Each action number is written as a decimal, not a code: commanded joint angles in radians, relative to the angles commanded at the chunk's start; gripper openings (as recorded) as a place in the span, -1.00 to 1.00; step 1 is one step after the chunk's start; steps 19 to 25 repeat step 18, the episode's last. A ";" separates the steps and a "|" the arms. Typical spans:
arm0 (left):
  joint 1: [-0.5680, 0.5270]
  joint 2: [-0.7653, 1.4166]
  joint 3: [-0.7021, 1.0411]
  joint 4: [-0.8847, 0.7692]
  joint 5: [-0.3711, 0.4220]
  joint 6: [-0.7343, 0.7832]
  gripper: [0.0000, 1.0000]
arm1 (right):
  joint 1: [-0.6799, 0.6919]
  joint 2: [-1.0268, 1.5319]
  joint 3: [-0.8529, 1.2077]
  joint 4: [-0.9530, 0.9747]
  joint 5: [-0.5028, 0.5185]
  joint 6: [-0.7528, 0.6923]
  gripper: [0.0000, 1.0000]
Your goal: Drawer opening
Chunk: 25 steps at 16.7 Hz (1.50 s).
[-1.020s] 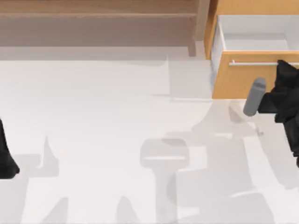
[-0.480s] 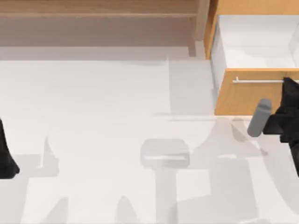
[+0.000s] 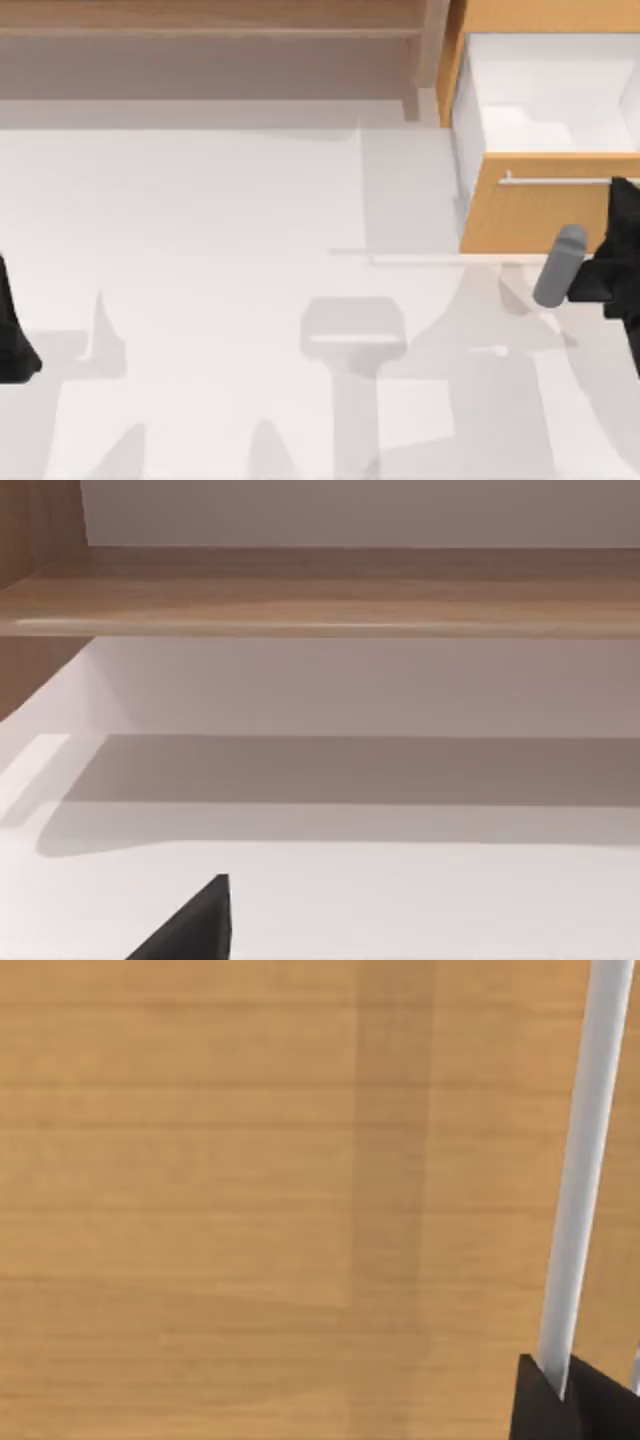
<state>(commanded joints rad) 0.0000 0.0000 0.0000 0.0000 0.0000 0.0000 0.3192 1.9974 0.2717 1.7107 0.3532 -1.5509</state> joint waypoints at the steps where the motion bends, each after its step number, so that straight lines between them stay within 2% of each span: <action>1: 0.000 0.000 0.000 0.000 0.000 0.000 1.00 | 0.000 0.000 0.000 0.000 0.000 0.000 -0.70; 12: 0.000 0.000 0.000 0.000 0.000 0.000 1.00 | 0.000 0.000 0.000 0.000 0.000 0.000 0.96; 25: 0.000 0.000 0.000 0.000 0.000 0.000 1.00 | 0.000 0.000 0.000 0.000 0.000 0.000 1.00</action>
